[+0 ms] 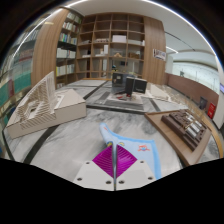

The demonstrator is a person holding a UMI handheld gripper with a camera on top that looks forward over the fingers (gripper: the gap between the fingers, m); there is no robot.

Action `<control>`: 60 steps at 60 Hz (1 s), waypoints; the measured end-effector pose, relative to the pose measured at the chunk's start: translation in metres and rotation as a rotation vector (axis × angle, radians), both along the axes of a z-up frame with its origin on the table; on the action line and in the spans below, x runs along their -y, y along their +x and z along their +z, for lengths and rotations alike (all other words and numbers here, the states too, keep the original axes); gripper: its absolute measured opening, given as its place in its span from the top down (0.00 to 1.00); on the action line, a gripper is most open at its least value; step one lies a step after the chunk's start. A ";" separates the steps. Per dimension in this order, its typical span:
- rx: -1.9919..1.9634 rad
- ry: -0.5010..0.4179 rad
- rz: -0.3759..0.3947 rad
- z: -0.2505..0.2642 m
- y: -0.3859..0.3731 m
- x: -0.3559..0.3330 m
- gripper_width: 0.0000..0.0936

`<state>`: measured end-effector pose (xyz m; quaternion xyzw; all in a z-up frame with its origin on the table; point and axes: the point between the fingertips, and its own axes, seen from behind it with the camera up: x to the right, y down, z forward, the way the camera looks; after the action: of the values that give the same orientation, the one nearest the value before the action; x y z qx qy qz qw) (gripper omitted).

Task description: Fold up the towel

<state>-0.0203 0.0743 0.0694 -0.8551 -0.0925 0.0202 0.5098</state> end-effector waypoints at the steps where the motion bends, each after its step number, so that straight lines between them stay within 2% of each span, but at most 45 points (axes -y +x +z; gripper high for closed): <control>1: 0.006 0.007 -0.015 0.003 0.010 -0.001 0.99; 6: 0.044 -0.001 -0.092 0.001 0.061 -0.003 0.99; 10: 0.030 -0.056 -0.144 -0.020 0.091 -0.002 0.98; 19: 0.043 -0.207 -0.210 -0.079 0.133 0.007 0.97; 22: 0.048 -0.180 -0.200 -0.077 0.138 0.005 0.92; 25: 0.081 -0.163 -0.201 -0.074 0.144 0.004 0.78; 26: 0.094 -0.157 -0.201 -0.071 0.145 0.003 0.64; 28: 0.116 -0.135 -0.204 -0.067 0.150 0.003 0.52; 32: 0.142 -0.117 -0.205 -0.062 0.158 0.009 0.19; 34: 0.139 -0.119 -0.203 -0.057 0.160 0.016 0.13; 60: -0.040 0.009 -0.110 0.047 0.136 0.157 0.11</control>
<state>0.1161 -0.0825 0.1159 -0.8560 -0.0352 0.0087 0.5156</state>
